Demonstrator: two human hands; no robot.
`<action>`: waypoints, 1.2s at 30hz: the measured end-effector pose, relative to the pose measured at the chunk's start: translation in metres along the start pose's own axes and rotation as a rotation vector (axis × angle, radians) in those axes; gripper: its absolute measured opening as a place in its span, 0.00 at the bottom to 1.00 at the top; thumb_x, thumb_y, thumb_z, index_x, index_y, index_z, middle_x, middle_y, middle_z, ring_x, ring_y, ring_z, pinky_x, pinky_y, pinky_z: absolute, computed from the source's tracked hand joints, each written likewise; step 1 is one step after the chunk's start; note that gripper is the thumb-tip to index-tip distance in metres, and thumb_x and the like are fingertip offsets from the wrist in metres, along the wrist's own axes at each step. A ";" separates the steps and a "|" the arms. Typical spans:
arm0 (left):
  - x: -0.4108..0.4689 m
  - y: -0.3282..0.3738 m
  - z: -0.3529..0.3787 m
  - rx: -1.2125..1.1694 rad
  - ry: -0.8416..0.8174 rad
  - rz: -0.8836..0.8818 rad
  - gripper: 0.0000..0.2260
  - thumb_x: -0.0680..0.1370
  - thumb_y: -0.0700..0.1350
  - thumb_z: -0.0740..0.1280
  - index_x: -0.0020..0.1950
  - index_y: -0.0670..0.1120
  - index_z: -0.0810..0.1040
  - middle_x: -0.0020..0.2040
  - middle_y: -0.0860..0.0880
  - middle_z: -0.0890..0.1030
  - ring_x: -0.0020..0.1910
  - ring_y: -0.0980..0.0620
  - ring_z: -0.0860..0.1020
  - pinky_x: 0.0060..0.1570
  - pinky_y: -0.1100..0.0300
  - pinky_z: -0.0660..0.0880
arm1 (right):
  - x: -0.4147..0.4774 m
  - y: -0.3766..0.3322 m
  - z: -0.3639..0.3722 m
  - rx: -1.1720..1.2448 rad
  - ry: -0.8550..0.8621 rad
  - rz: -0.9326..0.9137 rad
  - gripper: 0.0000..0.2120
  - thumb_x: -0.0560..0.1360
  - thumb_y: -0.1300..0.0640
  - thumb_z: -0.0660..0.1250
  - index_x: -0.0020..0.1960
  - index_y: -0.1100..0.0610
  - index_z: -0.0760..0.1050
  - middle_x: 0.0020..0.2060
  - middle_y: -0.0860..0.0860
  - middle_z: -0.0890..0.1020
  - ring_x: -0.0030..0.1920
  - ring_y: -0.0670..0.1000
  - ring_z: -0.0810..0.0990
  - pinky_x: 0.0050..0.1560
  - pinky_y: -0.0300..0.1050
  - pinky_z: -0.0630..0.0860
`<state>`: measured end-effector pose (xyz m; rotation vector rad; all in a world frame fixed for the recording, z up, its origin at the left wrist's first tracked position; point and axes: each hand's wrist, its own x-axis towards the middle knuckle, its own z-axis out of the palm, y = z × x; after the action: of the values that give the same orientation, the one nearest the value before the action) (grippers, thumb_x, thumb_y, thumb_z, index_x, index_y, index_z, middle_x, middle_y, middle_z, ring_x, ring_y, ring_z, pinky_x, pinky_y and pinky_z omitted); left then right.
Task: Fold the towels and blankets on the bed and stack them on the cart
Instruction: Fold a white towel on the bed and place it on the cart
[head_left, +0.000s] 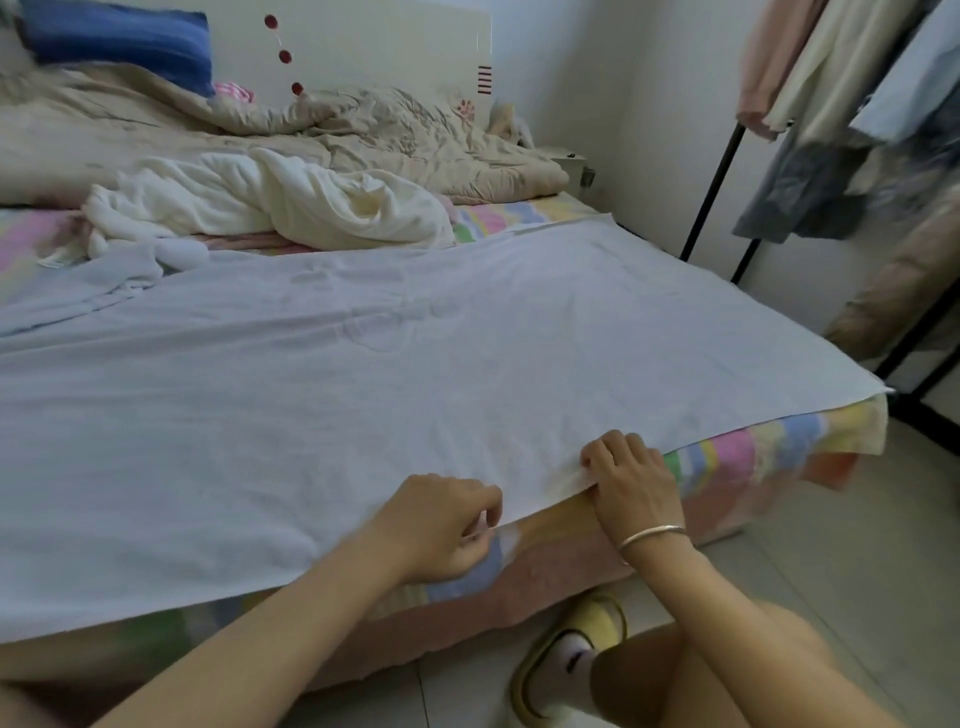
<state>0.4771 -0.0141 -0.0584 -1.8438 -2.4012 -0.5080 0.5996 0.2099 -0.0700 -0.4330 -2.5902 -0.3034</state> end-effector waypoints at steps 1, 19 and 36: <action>0.001 0.001 -0.001 -0.038 -0.053 -0.041 0.04 0.73 0.49 0.62 0.46 0.54 0.75 0.36 0.55 0.76 0.32 0.54 0.74 0.32 0.60 0.68 | 0.003 0.010 0.002 -0.019 -0.028 0.022 0.08 0.63 0.64 0.58 0.40 0.57 0.73 0.36 0.54 0.74 0.35 0.59 0.74 0.32 0.50 0.71; -0.025 -0.097 -0.058 -0.203 0.367 -0.663 0.09 0.78 0.42 0.63 0.48 0.57 0.77 0.49 0.61 0.78 0.44 0.64 0.76 0.47 0.62 0.75 | 0.120 -0.147 0.040 0.302 -0.617 0.138 0.30 0.81 0.40 0.43 0.79 0.54 0.47 0.78 0.55 0.47 0.78 0.55 0.42 0.76 0.56 0.39; 0.156 -0.399 -0.094 -0.034 0.278 -0.791 0.14 0.79 0.45 0.61 0.64 0.51 0.72 0.61 0.55 0.74 0.56 0.53 0.76 0.53 0.56 0.74 | 0.459 -0.157 0.174 0.328 -0.352 0.009 0.22 0.80 0.46 0.55 0.73 0.52 0.62 0.68 0.52 0.70 0.68 0.56 0.66 0.67 0.48 0.65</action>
<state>0.0411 0.0122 -0.0160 -0.6828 -2.8271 -0.7816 0.0887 0.2284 -0.0084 -0.4075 -2.9039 0.2212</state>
